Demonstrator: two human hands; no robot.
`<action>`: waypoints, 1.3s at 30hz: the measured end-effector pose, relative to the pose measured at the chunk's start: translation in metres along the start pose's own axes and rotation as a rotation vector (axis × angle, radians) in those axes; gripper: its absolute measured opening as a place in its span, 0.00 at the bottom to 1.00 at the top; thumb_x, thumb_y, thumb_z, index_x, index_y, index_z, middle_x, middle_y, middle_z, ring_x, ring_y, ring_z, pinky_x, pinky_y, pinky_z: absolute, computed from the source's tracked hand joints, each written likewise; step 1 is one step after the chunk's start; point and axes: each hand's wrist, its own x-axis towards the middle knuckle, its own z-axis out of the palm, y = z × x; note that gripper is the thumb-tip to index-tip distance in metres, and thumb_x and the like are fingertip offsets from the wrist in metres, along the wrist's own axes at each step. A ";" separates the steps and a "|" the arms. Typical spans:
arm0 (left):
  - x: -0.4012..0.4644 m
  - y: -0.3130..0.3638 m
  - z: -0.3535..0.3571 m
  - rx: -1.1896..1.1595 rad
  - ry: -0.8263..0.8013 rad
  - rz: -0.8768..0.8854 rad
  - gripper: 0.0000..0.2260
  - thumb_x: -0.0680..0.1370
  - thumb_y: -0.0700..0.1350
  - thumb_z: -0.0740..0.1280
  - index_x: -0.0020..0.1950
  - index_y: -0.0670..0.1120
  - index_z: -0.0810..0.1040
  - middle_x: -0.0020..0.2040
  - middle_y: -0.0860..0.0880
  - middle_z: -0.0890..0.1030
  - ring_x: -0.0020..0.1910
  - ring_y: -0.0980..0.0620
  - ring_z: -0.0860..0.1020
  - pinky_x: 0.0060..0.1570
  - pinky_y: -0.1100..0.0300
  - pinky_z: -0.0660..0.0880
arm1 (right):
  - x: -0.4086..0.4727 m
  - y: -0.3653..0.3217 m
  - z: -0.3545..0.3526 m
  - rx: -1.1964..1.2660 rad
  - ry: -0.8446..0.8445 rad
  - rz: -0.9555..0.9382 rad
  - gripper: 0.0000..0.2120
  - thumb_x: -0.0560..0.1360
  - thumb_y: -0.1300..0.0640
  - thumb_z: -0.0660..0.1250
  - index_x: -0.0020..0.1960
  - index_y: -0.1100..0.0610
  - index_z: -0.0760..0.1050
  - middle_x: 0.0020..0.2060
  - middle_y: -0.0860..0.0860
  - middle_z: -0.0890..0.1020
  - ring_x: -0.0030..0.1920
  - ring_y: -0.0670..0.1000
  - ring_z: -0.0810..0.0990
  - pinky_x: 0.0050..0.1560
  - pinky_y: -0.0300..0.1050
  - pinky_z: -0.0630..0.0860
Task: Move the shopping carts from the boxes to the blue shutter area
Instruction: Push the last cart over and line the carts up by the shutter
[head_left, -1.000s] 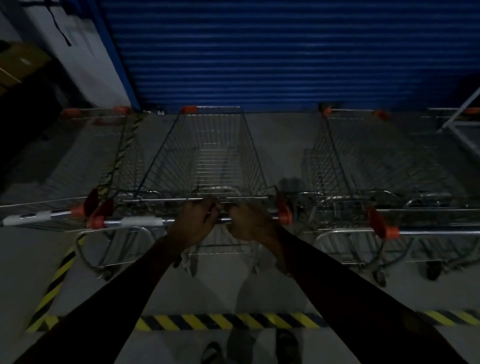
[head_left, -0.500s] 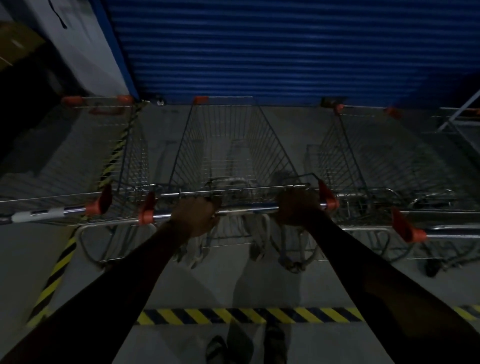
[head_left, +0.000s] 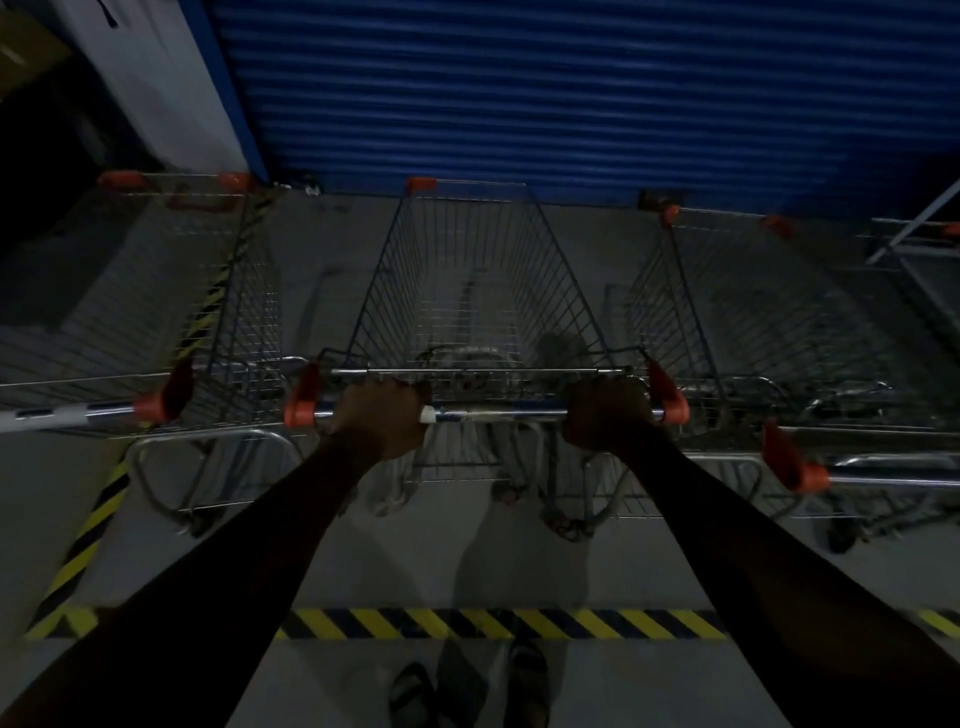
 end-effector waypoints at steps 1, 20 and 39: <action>-0.001 0.003 -0.001 0.003 0.002 -0.003 0.15 0.74 0.57 0.64 0.58 0.54 0.75 0.51 0.48 0.83 0.50 0.42 0.82 0.46 0.51 0.76 | -0.003 0.002 0.004 -0.006 -0.002 -0.008 0.22 0.68 0.43 0.57 0.55 0.51 0.78 0.48 0.54 0.82 0.49 0.59 0.81 0.53 0.53 0.75; -0.033 0.028 -0.005 0.062 0.047 0.001 0.14 0.74 0.57 0.63 0.58 0.55 0.76 0.51 0.49 0.83 0.50 0.44 0.82 0.42 0.52 0.74 | -0.050 0.005 0.024 0.004 0.162 0.052 0.10 0.58 0.49 0.69 0.34 0.55 0.78 0.26 0.54 0.78 0.26 0.58 0.78 0.32 0.49 0.75; -0.052 0.041 0.000 -0.010 0.066 0.026 0.14 0.76 0.57 0.62 0.58 0.52 0.75 0.52 0.48 0.82 0.51 0.43 0.81 0.45 0.53 0.73 | -0.065 0.011 0.036 -0.026 0.050 0.079 0.18 0.67 0.41 0.60 0.51 0.48 0.78 0.42 0.50 0.83 0.44 0.58 0.82 0.47 0.51 0.75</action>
